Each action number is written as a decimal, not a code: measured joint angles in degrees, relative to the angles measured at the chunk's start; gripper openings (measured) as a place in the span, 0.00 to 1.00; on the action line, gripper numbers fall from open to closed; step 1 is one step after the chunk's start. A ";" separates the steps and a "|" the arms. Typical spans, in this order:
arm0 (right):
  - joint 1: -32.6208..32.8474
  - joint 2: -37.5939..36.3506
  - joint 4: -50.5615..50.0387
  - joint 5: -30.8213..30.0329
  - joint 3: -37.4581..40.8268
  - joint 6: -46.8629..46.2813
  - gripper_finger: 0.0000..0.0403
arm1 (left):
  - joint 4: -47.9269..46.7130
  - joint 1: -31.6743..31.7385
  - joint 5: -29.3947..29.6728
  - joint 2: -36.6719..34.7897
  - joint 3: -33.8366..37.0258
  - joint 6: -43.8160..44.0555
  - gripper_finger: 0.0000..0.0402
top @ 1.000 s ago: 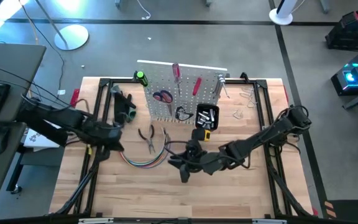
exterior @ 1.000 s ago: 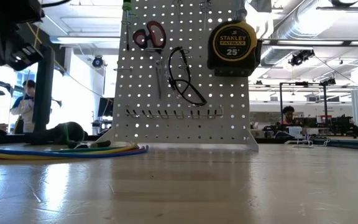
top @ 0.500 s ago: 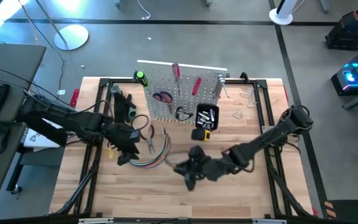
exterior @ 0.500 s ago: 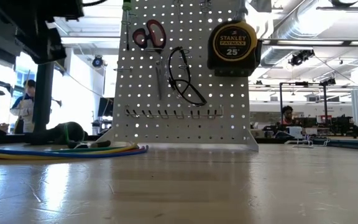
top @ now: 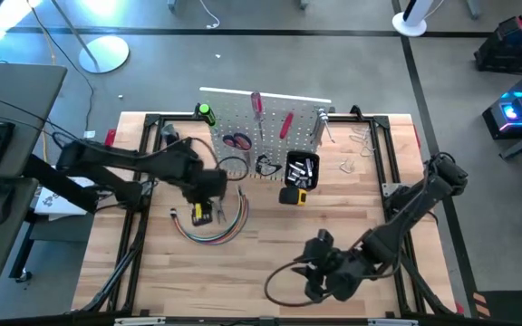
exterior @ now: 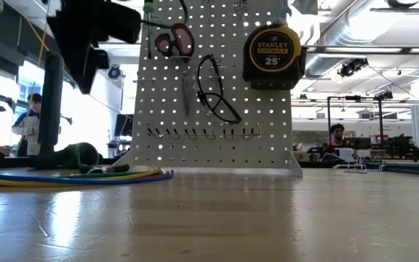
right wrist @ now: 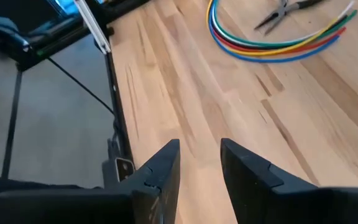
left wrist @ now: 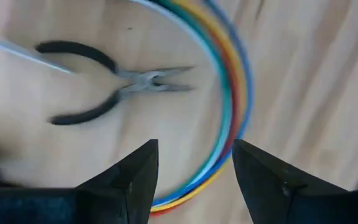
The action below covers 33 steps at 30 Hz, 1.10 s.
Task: Hang tools onto peg board
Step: Hang the plier on the peg board
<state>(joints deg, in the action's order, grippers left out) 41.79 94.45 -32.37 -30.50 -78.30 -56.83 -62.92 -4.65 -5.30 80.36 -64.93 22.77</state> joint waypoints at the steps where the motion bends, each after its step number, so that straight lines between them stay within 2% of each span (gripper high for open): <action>1: 0.19 -0.02 -0.38 -0.12 0.00 0.07 0.27 | -1.55 1.05 0.08 1.02 -0.78 -3.94 0.49; 6: 0.38 -0.04 0.31 -1.43 0.02 -1.96 0.27 | -2.30 4.39 5.44 5.37 1.00 -27.18 0.49; 11: 0.64 -0.06 0.63 -1.34 0.02 -1.43 0.27 | 4.66 4.64 6.38 7.95 8.80 -39.28 0.49; 13: 0.73 -0.06 0.63 -1.38 0.02 -2.26 0.27 | 8.38 4.64 8.90 8.75 12.09 -42.81 0.49; 15: 0.76 -0.06 0.47 -1.65 0.02 -4.01 0.27 | 11.83 5.07 11.57 9.54 13.55 -44.77 0.49; 21: -0.39 -0.06 0.42 -4.25 0.04 -5.28 0.27 | 18.55 6.28 12.30 11.10 14.12 -46.71 0.49; 26: -1.77 -0.06 0.43 -2.91 0.04 -5.30 0.27 | 14.69 6.12 11.88 13.24 16.66 -48.56 0.49; 33: -3.12 -0.06 0.45 -2.83 0.04 -4.89 0.27 | 16.69 6.04 11.85 13.11 18.12 -46.61 0.49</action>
<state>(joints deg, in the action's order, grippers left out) 38.67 94.39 -31.92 -33.33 -78.26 -61.72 -46.22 1.39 6.55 93.47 -46.81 -23.83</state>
